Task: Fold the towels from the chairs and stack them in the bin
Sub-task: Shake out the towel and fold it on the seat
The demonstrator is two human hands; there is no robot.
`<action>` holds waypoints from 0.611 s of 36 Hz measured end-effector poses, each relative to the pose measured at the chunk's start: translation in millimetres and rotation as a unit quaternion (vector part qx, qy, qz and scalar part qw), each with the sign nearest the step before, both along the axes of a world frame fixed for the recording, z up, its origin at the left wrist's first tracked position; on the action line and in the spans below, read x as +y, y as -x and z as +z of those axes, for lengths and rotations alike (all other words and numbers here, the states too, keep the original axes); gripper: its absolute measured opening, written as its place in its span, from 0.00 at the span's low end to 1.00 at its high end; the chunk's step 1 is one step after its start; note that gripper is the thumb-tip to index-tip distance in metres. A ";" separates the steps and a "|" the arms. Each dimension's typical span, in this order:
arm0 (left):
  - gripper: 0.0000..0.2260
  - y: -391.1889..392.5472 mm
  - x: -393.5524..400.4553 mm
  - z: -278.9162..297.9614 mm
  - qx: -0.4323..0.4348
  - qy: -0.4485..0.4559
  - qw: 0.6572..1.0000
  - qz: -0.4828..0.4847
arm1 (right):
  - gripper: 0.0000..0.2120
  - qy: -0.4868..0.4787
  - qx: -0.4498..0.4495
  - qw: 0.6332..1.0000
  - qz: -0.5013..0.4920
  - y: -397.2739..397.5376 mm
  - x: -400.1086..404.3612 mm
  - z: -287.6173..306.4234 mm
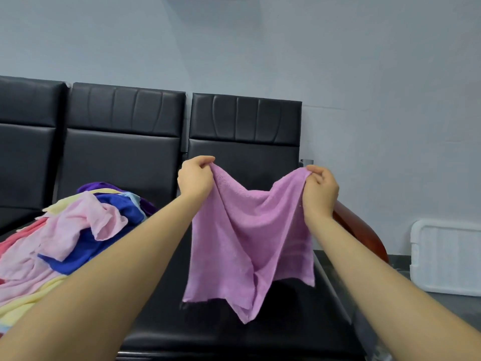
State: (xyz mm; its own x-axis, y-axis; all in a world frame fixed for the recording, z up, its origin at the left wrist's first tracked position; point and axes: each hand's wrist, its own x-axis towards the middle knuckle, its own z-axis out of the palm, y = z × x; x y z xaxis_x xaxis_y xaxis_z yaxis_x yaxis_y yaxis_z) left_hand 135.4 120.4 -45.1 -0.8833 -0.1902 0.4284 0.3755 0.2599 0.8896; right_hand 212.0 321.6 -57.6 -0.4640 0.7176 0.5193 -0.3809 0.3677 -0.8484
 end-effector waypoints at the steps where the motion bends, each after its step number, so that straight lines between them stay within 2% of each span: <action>1: 0.17 0.3 0.2 3.2 -0.002 -0.029 1.000 -0.002 | 0.14 0.010 0.005 1.000 0.009 -0.9 0.5 3.7; 5: 0.15 -2.8 0.7 12.2 -0.003 -0.112 0.994 -0.009 | 0.19 0.002 -0.001 1.000 0.025 -1.3 1.3 17.3; 12: 0.27 -11.4 -5.7 24.2 0.006 -0.107 0.994 -0.034 | 0.18 -0.028 -0.029 0.998 -0.040 2.5 7.4 39.3; 15: 0.31 -11.8 -11.0 27.5 0.005 -0.083 0.996 -0.027 | 0.16 -0.050 -0.054 0.996 -0.060 0.7 9.4 44.0; 18: 0.27 -11.8 -13.0 29.2 -0.013 -0.061 0.998 -0.001 | 0.16 -0.082 -0.083 0.991 -0.071 0.5 11.8 44.6; 22: 0.23 -20.8 -16.1 30.2 -0.016 0.082 0.993 0.085 | 0.17 -0.141 -0.161 0.974 -0.076 1.7 15.4 42.5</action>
